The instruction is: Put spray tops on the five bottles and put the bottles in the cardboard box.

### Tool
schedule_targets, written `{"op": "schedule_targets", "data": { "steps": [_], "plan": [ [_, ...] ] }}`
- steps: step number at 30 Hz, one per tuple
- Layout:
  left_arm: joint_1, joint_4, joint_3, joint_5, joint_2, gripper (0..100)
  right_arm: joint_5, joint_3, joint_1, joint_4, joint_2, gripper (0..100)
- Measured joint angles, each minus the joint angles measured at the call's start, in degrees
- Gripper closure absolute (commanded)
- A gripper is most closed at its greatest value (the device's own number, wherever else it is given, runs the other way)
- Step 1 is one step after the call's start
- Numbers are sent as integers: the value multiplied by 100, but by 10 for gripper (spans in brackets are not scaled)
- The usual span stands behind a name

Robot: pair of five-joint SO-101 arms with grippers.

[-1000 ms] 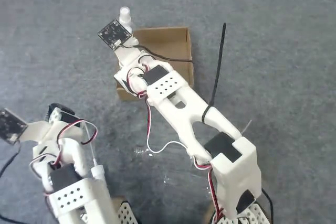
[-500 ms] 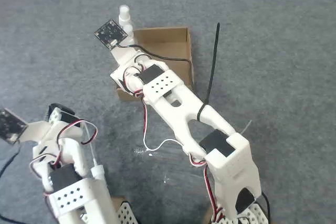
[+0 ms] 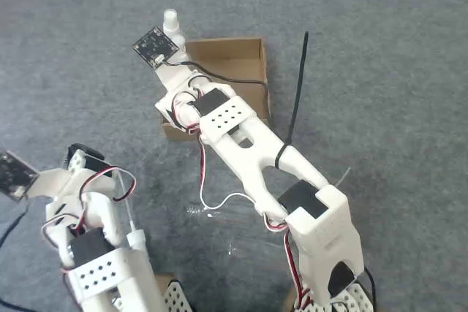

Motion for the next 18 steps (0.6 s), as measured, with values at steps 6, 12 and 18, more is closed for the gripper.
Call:
{"op": "schedule_targets", "data": {
  "steps": [6,12,18],
  "plan": [
    [0,0,0,0,0,987,0,18,26,97,26,727],
    [0,0,0,0,0,987,0,18,26,97,18,725],
    [0,0,0,0,0,987,0,18,9,440,18,725]
  ]
}}
